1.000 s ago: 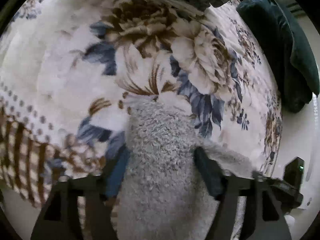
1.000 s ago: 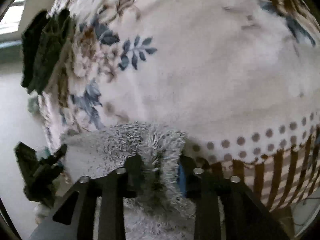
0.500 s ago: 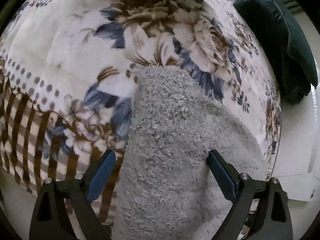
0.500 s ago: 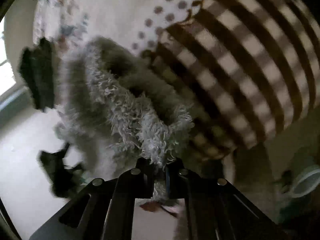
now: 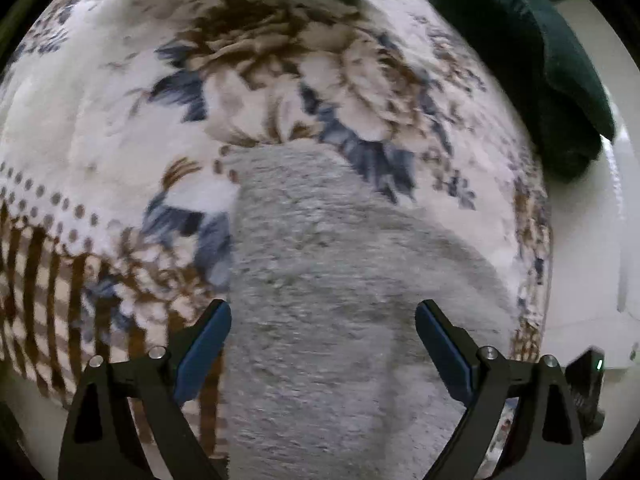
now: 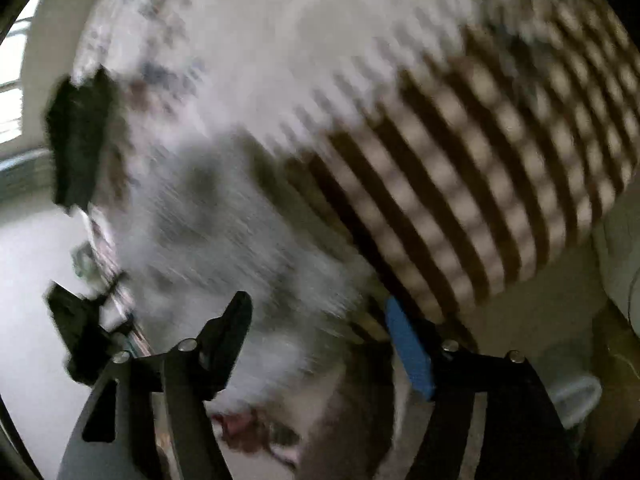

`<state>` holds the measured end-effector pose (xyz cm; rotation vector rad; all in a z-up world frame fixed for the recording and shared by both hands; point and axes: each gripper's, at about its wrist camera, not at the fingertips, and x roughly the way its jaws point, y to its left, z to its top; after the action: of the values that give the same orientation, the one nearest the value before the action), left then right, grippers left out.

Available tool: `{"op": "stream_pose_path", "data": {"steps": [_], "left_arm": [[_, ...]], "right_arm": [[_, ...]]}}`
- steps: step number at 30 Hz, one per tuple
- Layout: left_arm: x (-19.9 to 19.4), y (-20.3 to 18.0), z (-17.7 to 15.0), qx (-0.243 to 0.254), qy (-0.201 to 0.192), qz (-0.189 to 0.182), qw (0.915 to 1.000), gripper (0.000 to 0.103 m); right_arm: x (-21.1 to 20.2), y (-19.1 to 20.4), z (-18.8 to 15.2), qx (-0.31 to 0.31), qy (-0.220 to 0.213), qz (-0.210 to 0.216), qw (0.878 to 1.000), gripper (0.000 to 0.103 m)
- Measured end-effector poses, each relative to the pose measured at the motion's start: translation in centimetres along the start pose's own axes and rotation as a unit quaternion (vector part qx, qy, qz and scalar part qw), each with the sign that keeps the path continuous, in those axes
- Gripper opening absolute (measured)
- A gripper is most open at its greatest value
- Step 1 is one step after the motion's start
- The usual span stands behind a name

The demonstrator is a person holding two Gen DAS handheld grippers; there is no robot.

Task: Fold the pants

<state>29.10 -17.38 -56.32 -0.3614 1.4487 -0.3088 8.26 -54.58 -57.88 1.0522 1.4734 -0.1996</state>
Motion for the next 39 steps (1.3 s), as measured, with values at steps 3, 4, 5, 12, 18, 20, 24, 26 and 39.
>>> {"op": "stream_pose_path", "data": {"steps": [3,4,5,12,18,20,24,26,39], "left_arm": [[0.1,0.0,0.1,0.004,-0.004,-0.006,1.0000,0.100],[0.2,0.1,0.1,0.004,-0.004,-0.004,1.0000,0.100],[0.4,0.3,0.2,0.003,-0.006,0.000,1.0000,0.100],[0.2,1.4,-0.5,-0.006,-0.003,-0.008,0.9999,0.100],[0.3,3.3,-2.7,-0.051,0.004,-0.061,0.9968,0.100],[1.5,3.9,-3.5,-0.064,0.014,-0.069,0.9954,0.100],[3.5,4.7,-4.1,-0.069,0.037,-0.084,0.9933,0.100],[4.1,5.2,-4.1,-0.078,0.042,-0.097,0.9913,0.100],[3.7,4.1,-2.8,-0.049,0.017,-0.158,0.9862,0.058]], "right_arm": [[-0.5,2.2,1.9,-0.011,-0.033,0.027,0.999,0.075],[0.3,3.2,2.9,-0.025,-0.024,0.034,0.999,0.075],[0.9,4.0,3.9,-0.037,-0.017,0.036,0.999,0.075],[5.6,3.4,8.0,-0.041,0.026,-0.031,0.998,0.075],[5.0,-0.5,5.2,0.020,0.039,0.099,0.994,0.088],[7.7,-1.6,3.8,0.032,0.077,0.133,0.988,0.088],[13.2,-2.8,2.6,0.050,0.131,0.206,0.968,0.095],[14.4,-3.0,2.7,0.056,0.131,0.232,0.962,0.098],[16.1,0.9,2.2,-0.007,0.149,0.269,0.951,0.069]]}}
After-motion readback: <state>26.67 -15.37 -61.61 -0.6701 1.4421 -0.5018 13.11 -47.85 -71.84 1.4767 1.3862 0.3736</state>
